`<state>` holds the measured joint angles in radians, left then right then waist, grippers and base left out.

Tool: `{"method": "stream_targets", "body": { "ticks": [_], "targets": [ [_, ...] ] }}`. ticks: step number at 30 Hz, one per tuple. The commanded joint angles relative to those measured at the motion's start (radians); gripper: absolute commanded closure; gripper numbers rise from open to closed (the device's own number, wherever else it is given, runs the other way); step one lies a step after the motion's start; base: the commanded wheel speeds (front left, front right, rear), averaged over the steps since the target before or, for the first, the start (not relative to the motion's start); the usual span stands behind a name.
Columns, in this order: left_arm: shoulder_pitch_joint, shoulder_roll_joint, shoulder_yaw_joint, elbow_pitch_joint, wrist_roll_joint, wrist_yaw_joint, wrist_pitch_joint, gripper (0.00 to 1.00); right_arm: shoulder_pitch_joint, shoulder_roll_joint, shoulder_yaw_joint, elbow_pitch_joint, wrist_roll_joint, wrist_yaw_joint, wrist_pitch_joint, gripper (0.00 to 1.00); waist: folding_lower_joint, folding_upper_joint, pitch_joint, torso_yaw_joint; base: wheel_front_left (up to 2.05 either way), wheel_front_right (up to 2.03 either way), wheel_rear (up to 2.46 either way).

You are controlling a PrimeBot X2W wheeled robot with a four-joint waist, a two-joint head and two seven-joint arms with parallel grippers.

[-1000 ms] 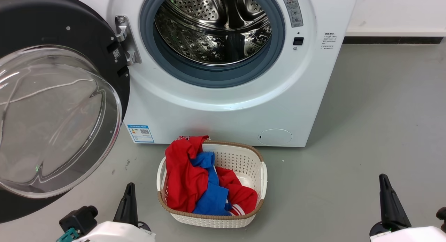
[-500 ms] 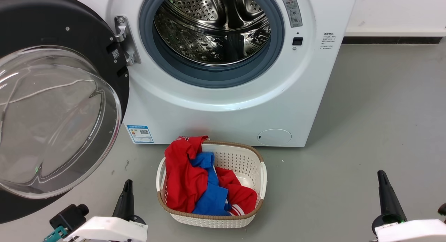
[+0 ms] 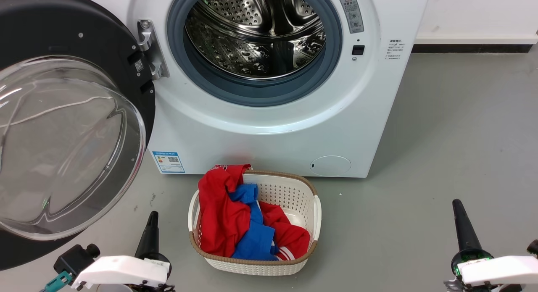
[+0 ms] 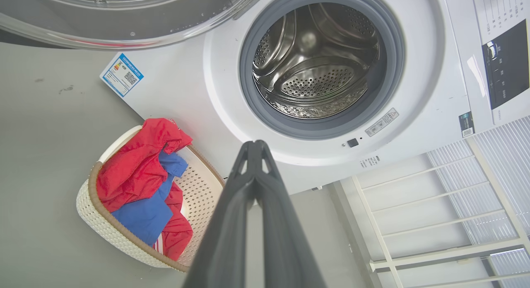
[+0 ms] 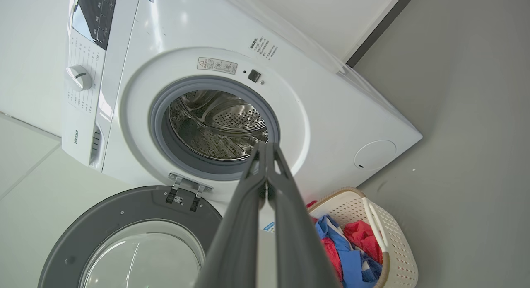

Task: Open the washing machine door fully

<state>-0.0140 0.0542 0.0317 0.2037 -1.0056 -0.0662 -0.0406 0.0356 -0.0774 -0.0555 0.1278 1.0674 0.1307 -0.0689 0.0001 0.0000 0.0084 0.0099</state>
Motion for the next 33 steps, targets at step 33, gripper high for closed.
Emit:
{"method": "stream_targets", "body": {
  "ticks": [33],
  "targets": [
    [-0.07, 0.005, 0.046, 0.022, -0.366, -0.041, 0.09, 1.0, -0.097, -0.006, -0.011, 0.066, 0.346, 0.0, 0.09, 1.0, -0.0001, 0.0, -0.003, -0.005, 0.0, 0.0, 0.0]
  ]
}}
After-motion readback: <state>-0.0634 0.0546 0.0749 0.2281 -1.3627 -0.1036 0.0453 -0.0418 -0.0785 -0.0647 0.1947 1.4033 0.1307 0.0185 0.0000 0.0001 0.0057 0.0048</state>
